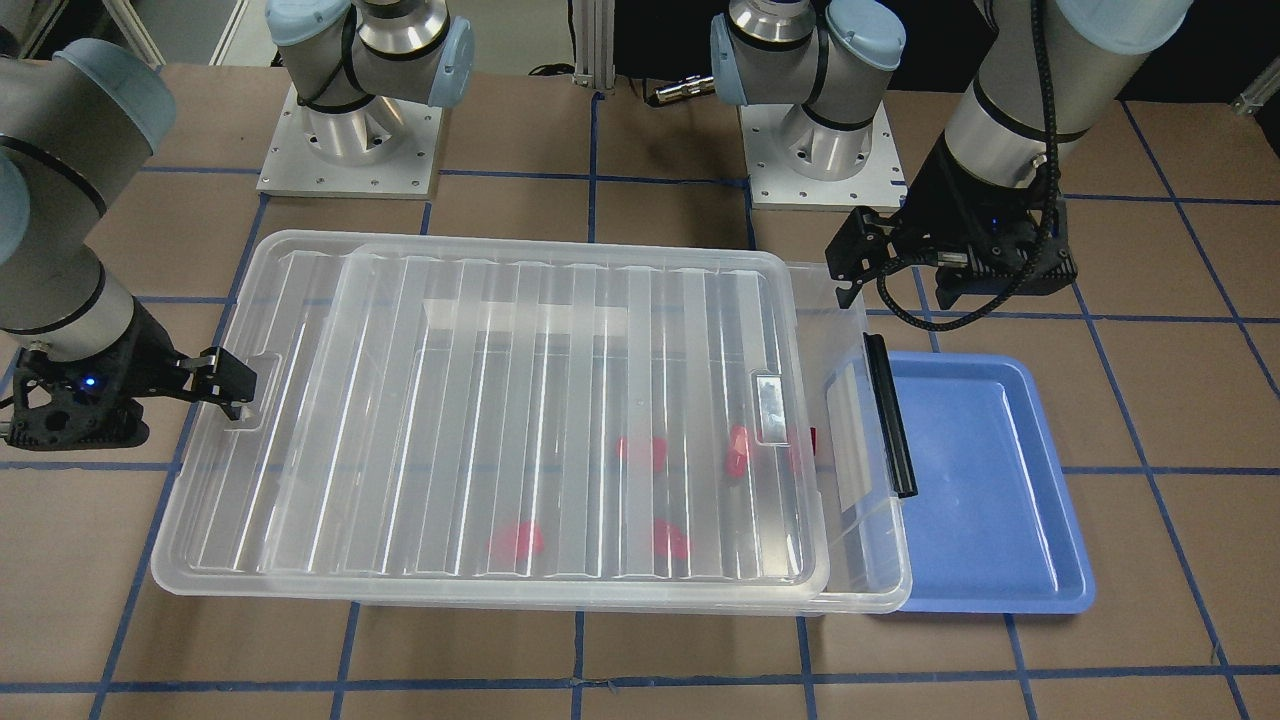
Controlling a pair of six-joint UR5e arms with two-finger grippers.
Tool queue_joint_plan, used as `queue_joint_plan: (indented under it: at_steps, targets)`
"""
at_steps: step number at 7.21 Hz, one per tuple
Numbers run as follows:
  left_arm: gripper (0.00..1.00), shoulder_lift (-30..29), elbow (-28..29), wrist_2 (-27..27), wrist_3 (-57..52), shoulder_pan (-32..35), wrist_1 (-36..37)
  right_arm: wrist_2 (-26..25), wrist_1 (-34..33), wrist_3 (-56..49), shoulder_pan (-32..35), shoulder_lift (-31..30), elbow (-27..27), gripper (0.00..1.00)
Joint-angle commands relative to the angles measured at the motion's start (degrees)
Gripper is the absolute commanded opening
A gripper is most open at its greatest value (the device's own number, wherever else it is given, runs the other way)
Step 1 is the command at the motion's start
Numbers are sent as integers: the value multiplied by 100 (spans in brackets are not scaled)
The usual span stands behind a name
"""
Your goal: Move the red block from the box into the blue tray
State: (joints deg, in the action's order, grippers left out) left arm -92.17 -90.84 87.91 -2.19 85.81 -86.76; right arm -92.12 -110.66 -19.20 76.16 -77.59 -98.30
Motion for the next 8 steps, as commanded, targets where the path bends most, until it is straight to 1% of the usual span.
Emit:
queue_joint_plan:
  at_steps: [1,3,4,5,7,8]
  targets:
    - [100,-21,14,42,-1,-11,1,10,0,-486,-302,-2,21,100]
    - [100,-38,-56,34,104,6,79,19,-52,-1004,-654,-2,30,100]
    - [100,-47,-74,42,96,6,97,1,-209,-1285,-768,7,4,100]
    - [100,-73,-74,16,9,6,97,1,-211,-1323,-865,7,38,100]
    - [100,-309,-92,-36,-18,146,228,19,-220,-1655,-1102,7,47,100]
    - [100,-415,-92,-37,-1,330,238,10,-228,-1666,-1121,7,47,100]
